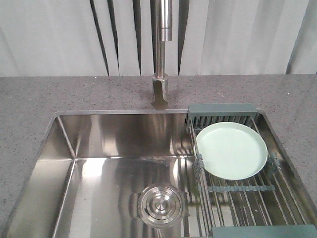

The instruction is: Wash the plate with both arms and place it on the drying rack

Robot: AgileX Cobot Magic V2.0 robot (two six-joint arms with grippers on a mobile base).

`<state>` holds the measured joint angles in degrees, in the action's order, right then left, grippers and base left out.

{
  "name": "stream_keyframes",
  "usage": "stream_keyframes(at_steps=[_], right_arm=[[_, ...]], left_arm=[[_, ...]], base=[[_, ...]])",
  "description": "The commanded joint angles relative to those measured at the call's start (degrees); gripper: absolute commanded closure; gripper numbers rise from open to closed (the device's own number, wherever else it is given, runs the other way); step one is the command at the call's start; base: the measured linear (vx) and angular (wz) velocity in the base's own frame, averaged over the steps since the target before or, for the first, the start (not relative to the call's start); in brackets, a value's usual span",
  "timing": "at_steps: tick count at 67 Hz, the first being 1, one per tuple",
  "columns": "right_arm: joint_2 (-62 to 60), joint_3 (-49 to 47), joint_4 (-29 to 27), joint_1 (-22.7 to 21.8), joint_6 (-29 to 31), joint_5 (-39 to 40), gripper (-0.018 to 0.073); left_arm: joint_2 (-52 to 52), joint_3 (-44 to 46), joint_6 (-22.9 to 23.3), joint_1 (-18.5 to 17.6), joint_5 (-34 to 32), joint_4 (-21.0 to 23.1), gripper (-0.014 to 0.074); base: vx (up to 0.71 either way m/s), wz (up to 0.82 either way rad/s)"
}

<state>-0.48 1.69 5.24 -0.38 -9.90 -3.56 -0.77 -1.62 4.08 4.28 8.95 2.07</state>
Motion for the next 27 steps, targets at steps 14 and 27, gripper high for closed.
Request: stream_keyframes(at_steps=[14, 27], right_arm=[[-0.4, 0.1, 0.6, -0.3, 0.3, 4.2, 0.0564], [-0.4, 0.1, 0.6, -0.3, 0.3, 4.2, 0.0564]], left_arm=[[-0.7, 1.5, 0.4, -0.1, -4.7, 0.4, 0.0603], [-0.7, 1.5, 0.4, -0.1, -4.7, 0.4, 0.0603]], base=[[0.0, 0.0], [0.0, 0.0]])
